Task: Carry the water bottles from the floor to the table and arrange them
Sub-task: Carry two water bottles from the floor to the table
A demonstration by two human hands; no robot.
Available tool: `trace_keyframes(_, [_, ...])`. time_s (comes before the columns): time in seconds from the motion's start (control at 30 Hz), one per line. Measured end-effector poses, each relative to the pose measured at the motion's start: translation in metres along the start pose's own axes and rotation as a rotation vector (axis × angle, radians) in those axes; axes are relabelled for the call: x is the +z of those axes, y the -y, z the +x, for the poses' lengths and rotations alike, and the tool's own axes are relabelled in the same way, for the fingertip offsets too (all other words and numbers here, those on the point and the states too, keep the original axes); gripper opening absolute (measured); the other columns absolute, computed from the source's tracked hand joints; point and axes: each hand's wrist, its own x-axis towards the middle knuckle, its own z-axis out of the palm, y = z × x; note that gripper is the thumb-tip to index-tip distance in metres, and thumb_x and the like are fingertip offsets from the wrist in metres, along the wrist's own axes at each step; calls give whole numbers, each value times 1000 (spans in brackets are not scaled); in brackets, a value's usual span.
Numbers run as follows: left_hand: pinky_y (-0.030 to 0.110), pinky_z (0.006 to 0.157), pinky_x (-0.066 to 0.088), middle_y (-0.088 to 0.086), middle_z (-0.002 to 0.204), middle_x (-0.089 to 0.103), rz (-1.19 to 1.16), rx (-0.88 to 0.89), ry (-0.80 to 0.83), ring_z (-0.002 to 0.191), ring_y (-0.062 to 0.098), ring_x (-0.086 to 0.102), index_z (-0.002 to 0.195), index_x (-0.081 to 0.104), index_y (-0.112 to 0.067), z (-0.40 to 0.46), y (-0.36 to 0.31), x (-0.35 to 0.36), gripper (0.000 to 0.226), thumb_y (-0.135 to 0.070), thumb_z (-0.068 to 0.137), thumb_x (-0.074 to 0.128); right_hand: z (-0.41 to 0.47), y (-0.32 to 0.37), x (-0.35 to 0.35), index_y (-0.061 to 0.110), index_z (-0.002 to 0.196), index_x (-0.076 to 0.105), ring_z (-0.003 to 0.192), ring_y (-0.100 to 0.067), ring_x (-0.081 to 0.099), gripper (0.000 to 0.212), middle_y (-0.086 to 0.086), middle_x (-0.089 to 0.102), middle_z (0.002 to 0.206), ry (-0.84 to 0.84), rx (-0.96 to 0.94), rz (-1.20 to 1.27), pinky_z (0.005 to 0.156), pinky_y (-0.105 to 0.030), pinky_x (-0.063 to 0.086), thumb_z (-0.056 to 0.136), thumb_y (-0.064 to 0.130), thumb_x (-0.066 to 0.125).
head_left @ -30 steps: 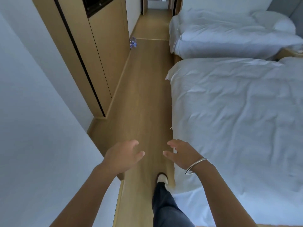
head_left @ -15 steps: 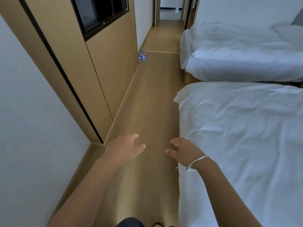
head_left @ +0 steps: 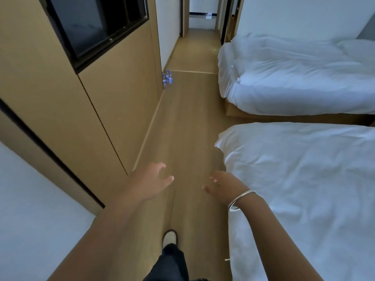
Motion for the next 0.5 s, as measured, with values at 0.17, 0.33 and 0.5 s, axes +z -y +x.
trace_keyframes(0.17, [32, 97, 42, 1, 137, 50, -5, 42, -35, 121, 19, 51, 135, 44, -20, 112, 12, -59, 55, -48, 89, 51, 102, 28, -45, 15, 125, 50, 110, -21, 55, 47, -5, 57, 123, -59, 6, 8, 87, -29, 42, 86, 41, 53])
trace_keyframes(0.33, [33, 98, 42, -1, 137, 49, 15, 78, -12, 121, 19, 51, 135, 44, -23, 197, 17, -82, 55, -50, 88, 51, 177, 36, -70, 14, 124, 51, 110, -21, 55, 45, -6, 55, 124, -79, 25, 37, 92, -31, 43, 86, 38, 55])
trace_keyframes(0.5, [32, 96, 43, 1, 131, 55, 35, 89, 29, 118, 20, 53, 130, 50, -21, 272, 17, -91, 53, -49, 86, 54, 237, 26, -89, 14, 125, 51, 111, -21, 55, 46, -7, 58, 121, -55, 84, 55, 94, -30, 43, 86, 38, 57])
